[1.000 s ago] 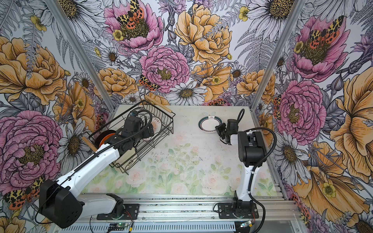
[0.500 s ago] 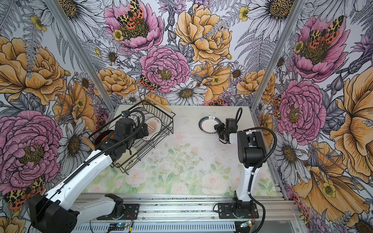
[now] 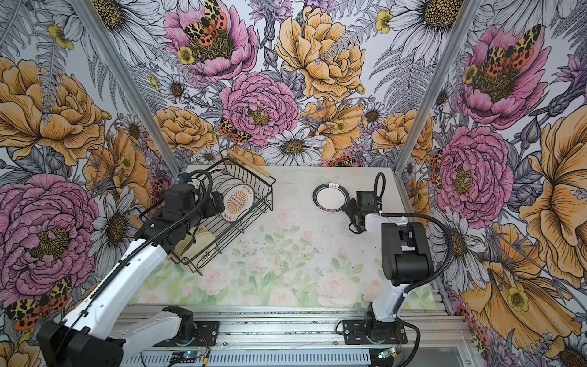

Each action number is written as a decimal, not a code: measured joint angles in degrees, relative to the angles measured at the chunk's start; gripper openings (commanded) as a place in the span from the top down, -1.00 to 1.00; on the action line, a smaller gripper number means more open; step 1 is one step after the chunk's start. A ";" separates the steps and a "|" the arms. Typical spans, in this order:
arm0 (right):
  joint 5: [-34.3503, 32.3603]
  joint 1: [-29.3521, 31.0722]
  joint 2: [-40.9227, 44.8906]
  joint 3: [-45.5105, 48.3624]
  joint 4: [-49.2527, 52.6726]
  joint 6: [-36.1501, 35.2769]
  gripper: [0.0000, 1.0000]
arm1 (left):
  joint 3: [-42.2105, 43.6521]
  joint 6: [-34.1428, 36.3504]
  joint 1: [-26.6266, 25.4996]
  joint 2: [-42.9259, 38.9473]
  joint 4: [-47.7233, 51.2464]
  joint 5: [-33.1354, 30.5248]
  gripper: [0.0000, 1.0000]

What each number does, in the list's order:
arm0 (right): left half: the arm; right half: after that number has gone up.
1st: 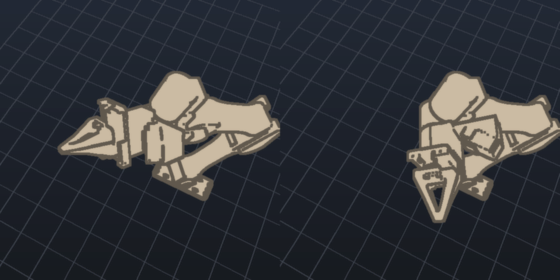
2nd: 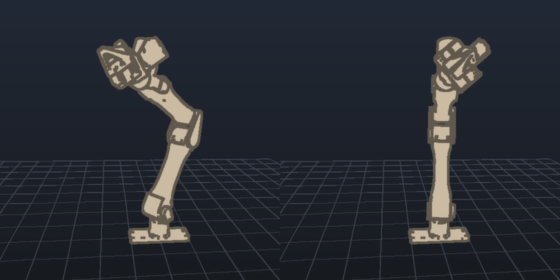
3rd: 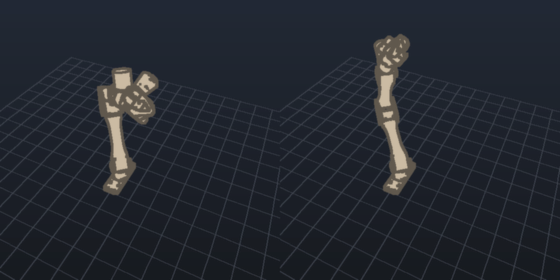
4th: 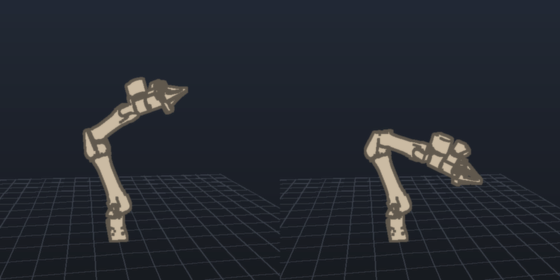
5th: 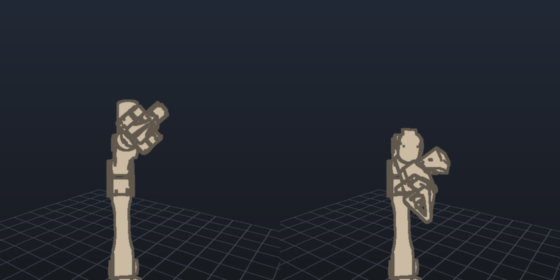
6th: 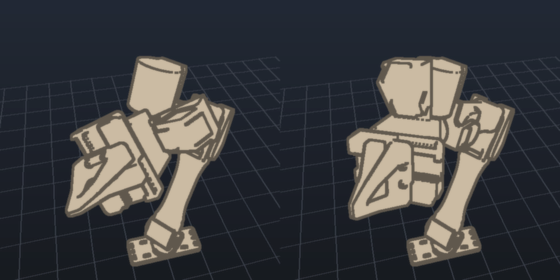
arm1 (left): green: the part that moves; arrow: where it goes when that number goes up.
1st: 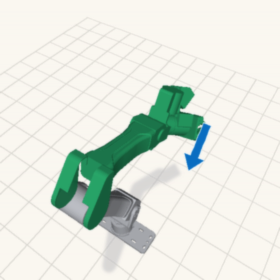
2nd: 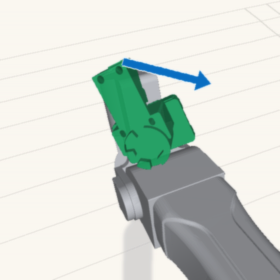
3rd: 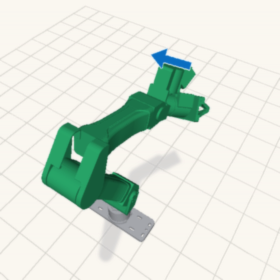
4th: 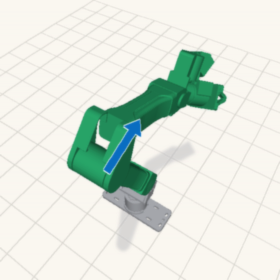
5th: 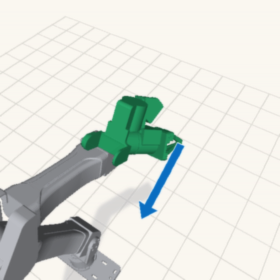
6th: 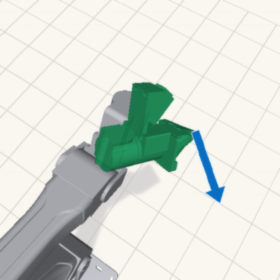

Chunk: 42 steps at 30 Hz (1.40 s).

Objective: Unload the plates from the dish rack
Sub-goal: 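Open the right gripper and draw it back from the plate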

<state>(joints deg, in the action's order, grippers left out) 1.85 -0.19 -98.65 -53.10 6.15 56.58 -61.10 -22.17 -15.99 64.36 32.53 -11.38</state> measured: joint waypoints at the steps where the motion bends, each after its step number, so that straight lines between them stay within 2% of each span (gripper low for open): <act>1: -1.05 0.00 1.77 1.18 1.07 -0.24 -0.99 | -0.55 -0.15 0.00 0.83 0.57 0.72 -0.98; 7: -6.25 0.04 11.93 6.69 5.90 -4.57 -0.99 | -2.78 -0.37 -0.76 4.81 4.15 3.17 -0.97; 11: -7.21 0.92 19.23 8.20 7.15 -10.75 -0.99 | -3.17 -0.26 -1.49 7.45 5.20 4.20 -0.97; 15: -4.37 2.14 27.71 8.81 7.26 -17.88 -0.99 | -4.42 1.77 -2.78 12.00 5.38 3.89 -0.98; 18: -0.81 2.43 30.82 8.81 7.21 -21.20 -0.99 | -4.83 4.52 -4.00 14.49 5.44 1.90 -0.98; 23: 4.83 2.51 29.66 8.81 7.34 -23.54 -0.99 | -6.67 7.82 -3.93 16.44 5.35 -0.15 -0.97; 26: 6.64 3.02 28.63 8.81 7.41 -23.85 -0.99 | -8.04 10.08 -2.78 16.55 4.98 -0.31 -0.90; 33: 6.82 4.35 28.55 8.81 7.37 -24.09 -0.99 | -12.66 14.73 0.07 23.21 2.84 3.41 -0.81; 37: 6.91 4.63 28.11 8.55 7.37 -24.13 -0.99 | -14.80 15.39 0.09 27.87 2.36 3.52 -0.81; 42: 7.69 4.68 25.31 7.17 7.32 -24.57 -0.99 | -16.22 16.22 0.09 29.42 2.34 3.17 -0.77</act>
<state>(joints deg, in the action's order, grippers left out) 9.54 4.49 -73.34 -45.93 13.47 32.01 -77.32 -5.96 -15.90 93.78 34.87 -8.21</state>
